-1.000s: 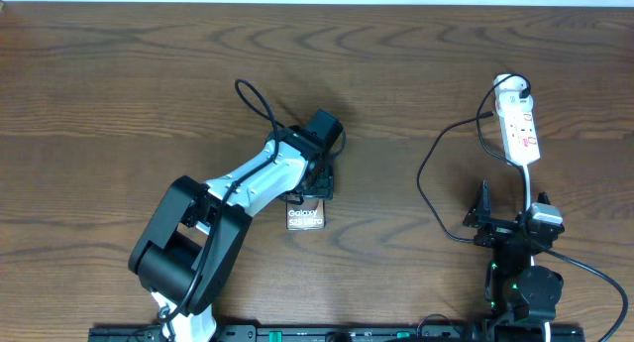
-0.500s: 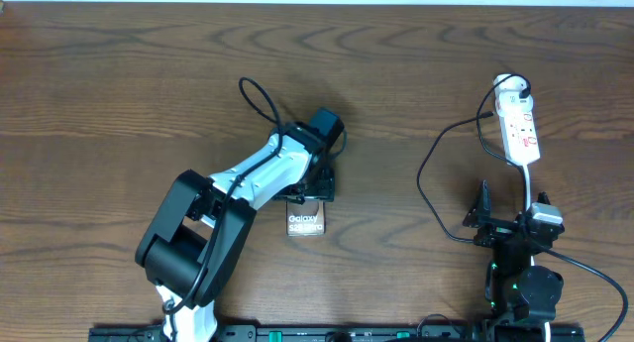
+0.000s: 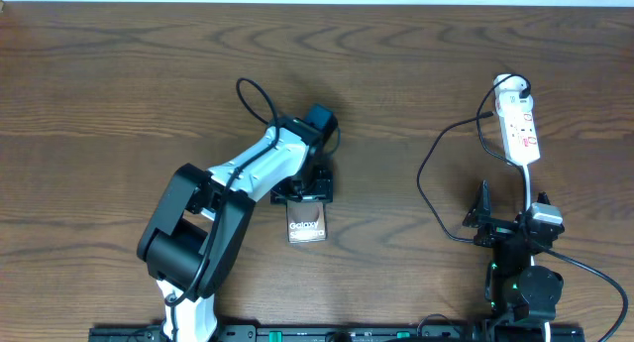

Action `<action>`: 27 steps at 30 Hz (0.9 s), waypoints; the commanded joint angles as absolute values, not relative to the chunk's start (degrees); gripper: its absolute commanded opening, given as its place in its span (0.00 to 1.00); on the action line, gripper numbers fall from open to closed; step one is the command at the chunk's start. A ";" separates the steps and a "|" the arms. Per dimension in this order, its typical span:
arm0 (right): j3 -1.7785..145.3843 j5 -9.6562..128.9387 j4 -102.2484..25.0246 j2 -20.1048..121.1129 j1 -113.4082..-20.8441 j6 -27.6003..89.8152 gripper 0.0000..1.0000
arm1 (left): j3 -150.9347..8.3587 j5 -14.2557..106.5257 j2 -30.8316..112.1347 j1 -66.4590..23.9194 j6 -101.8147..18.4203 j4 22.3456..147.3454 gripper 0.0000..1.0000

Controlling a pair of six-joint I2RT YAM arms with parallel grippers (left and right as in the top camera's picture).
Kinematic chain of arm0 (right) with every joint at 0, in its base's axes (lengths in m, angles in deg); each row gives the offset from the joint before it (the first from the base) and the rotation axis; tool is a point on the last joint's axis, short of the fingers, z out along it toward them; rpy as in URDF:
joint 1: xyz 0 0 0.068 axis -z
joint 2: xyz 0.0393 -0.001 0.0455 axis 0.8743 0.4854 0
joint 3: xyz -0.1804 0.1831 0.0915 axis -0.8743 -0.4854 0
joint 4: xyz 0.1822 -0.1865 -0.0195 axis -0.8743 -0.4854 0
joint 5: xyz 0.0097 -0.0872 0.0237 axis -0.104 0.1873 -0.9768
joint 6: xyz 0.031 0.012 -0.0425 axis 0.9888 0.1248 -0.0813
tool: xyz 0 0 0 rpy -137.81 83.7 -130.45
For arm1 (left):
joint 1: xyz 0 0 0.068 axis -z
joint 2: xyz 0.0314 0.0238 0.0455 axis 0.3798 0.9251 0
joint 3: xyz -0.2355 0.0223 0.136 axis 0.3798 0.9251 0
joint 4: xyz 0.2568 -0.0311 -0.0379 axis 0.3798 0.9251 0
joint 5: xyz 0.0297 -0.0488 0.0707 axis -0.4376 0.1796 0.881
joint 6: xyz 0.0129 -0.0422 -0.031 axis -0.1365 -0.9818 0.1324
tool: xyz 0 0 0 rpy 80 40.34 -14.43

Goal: Plug charger to phone and switch on socket
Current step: 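Lift the phone upright with the left gripper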

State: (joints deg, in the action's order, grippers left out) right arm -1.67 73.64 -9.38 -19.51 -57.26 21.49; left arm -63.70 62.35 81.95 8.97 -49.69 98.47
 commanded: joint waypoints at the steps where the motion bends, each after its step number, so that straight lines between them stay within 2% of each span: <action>1: -1.76 73.49 -9.51 -19.45 -56.89 20.77 0.99 | -63.29 59.05 84.18 7.02 -50.08 98.82 0.63; 15: -1.76 73.49 -9.51 -19.45 -56.89 20.77 0.99 | -66.04 56.06 80.11 3.59 -49.86 102.06 0.63; 27: -1.76 73.49 -9.51 -19.45 -56.89 20.77 0.99 | -66.09 48.17 78.17 3.33 -48.07 102.67 0.63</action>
